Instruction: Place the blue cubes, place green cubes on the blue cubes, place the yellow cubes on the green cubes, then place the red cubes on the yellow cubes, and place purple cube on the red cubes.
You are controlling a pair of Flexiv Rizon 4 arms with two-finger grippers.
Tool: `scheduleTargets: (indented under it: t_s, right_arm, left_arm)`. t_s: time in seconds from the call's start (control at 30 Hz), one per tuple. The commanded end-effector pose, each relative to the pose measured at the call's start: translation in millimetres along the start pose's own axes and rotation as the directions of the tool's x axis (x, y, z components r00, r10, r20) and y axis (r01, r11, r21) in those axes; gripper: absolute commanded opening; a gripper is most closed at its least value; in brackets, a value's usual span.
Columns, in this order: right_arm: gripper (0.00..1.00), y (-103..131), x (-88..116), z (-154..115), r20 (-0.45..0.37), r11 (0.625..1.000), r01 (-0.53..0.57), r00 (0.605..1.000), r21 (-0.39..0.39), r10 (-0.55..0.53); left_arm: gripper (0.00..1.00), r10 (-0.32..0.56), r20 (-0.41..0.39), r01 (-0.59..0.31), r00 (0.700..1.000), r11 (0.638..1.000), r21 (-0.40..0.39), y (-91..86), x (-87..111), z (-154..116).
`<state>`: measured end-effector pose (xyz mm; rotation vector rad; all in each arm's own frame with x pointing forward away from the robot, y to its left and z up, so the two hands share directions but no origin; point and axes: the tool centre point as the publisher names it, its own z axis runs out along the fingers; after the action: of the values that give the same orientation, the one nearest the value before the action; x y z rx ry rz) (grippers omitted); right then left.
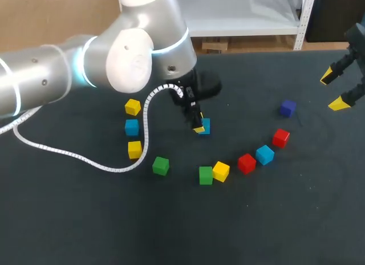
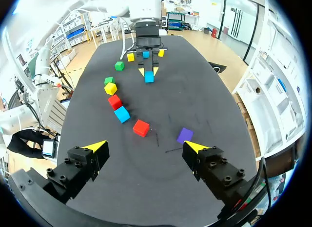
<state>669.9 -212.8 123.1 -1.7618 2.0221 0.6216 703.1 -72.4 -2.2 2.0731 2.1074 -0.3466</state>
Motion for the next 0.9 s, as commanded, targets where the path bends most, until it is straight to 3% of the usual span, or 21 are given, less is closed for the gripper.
scheduleTargets:
  t_s: [0.03, 0.5, 0.9]
  right_arm:
    - [1.00, 0.2, 0.1, 0.3, 0.001, 1.000, 0.000, 1.000, 0.001, 0.000]
    - [1.00, 0.2, 0.1, 0.3, 0.001, 1.000, 0.000, 1.000, 0.001, 0.000]
    - [1.00, 0.2, 0.1, 0.3, 0.001, 1.000, 0.000, 1.000, 0.001, 0.000]
  left_arm:
    - [0.00, 0.004, -0.006, -0.004, 1.000, 1.000, 0.001, 3.4, 0.6, 2.8]
    - [0.00, 0.013, -0.015, -0.013, 1.000, 1.000, 0.002, 11.1, 0.9, 3.0]
    - [0.00, 0.019, -0.009, -0.019, 1.000, 1.000, 0.009, 7.9, -1.0, 3.4]
